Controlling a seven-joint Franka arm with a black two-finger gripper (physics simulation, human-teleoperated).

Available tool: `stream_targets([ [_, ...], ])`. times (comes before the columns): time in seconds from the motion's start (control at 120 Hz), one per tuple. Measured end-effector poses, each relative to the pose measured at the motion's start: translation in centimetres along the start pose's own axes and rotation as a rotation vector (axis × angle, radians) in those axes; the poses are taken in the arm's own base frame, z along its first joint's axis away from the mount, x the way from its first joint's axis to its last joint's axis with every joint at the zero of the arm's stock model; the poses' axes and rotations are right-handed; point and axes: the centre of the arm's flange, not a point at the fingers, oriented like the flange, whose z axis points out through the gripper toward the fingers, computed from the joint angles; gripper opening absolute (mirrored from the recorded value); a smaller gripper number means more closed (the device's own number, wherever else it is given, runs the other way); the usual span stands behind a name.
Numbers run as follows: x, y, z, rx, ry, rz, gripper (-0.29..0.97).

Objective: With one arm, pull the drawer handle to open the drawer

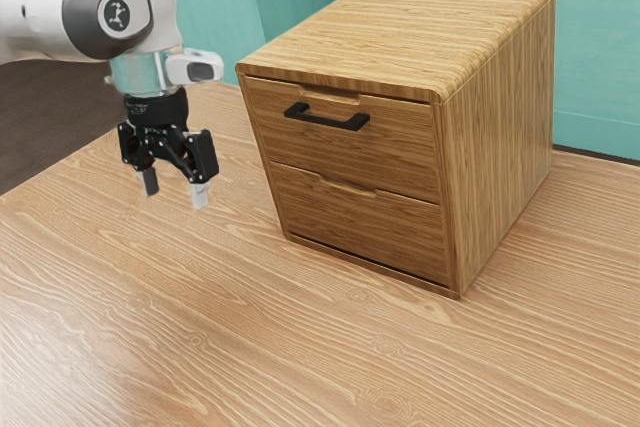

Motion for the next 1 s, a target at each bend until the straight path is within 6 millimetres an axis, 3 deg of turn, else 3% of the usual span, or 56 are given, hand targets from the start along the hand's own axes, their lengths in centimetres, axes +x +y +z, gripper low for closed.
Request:
stream_targets([
  [0.208,0.7,-1.0,-0.7,-0.008,0.08,0.014,0.68],
  [0.233,-0.5,-0.9,-2.9,-0.005,0.13,0.026,0.68],
  [0.275,-4.5,0.0,-9.1,0.007,0.276,0.088,0.68],
  [0.3,-6.6,0.7,-11.8,0.017,0.35,0.147,0.68],
  [0.367,-9.1,2.7,-15.0,0.046,0.446,0.309,0.68],
  [0.433,-9.3,6.2,-15.8,0.092,0.476,0.483,0.68],
  [0.525,-8.7,13.3,-15.3,0.15,0.481,0.752,0.68],
  [0.658,-8.3,23.5,-12.0,0.139,0.444,1.112,0.68],
  [0.725,-10.6,27.1,-9.2,0.143,0.424,1.275,0.68],
  [0.75,-11.2,26.6,-8.1,0.148,0.423,1.304,0.67],
  [0.817,-9.9,20.3,-7.4,0.176,0.461,1.253,0.68],
  [0.842,-9.5,18.8,-7.5,0.192,0.483,1.247,0.68],
  [1.0,-6.6,17.8,-6.8,0.304,0.543,1.34,0.68],
])
